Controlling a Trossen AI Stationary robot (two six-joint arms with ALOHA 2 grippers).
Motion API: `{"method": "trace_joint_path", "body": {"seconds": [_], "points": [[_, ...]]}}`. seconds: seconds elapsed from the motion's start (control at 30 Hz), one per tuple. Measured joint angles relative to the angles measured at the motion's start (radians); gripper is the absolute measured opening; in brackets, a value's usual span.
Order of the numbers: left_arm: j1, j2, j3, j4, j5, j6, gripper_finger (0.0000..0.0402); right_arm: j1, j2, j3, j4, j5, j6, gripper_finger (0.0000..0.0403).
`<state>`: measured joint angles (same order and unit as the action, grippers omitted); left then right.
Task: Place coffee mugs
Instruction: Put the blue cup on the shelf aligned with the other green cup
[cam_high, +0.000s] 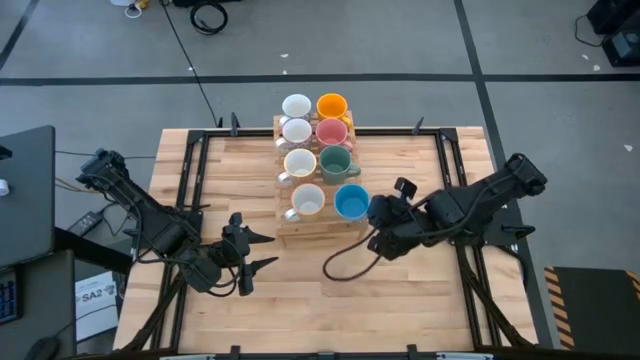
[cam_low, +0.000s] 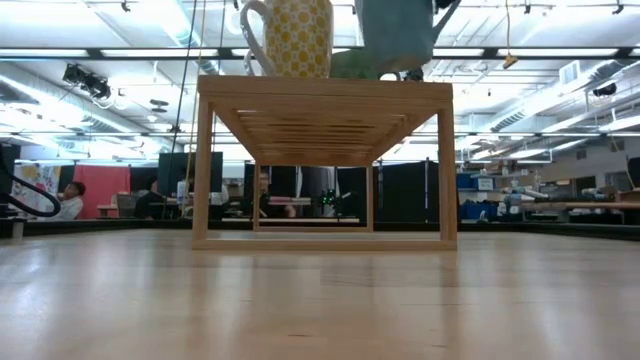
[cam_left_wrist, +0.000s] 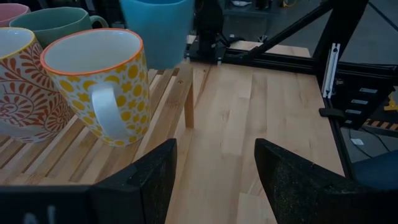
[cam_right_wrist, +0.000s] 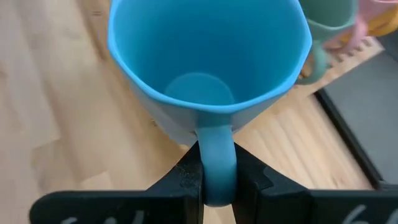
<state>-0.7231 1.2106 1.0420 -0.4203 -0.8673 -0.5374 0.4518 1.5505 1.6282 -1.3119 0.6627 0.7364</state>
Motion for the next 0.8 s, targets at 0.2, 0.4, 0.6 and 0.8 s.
{"method": "trace_joint_path", "body": {"seconds": [0.2,0.4,0.6,0.8], "points": [[0.000,0.000,0.000,0.000,0.000,0.000,0.0224,-0.046,0.000,-0.034,0.004,0.013,-0.005,0.0053],[0.000,0.000,0.000,0.000,0.000,0.000,0.0224,-0.090,0.000,-0.062,0.066,0.004,-0.051,0.0055],[0.000,0.000,0.000,0.000,0.000,0.000,0.0224,-0.134,0.000,-0.063,0.138,-0.025,-0.111,0.0054],[0.000,0.000,0.000,0.000,0.000,0.000,0.0224,-0.172,0.000,-0.063,0.137,-0.121,-0.112,0.0054]]}}
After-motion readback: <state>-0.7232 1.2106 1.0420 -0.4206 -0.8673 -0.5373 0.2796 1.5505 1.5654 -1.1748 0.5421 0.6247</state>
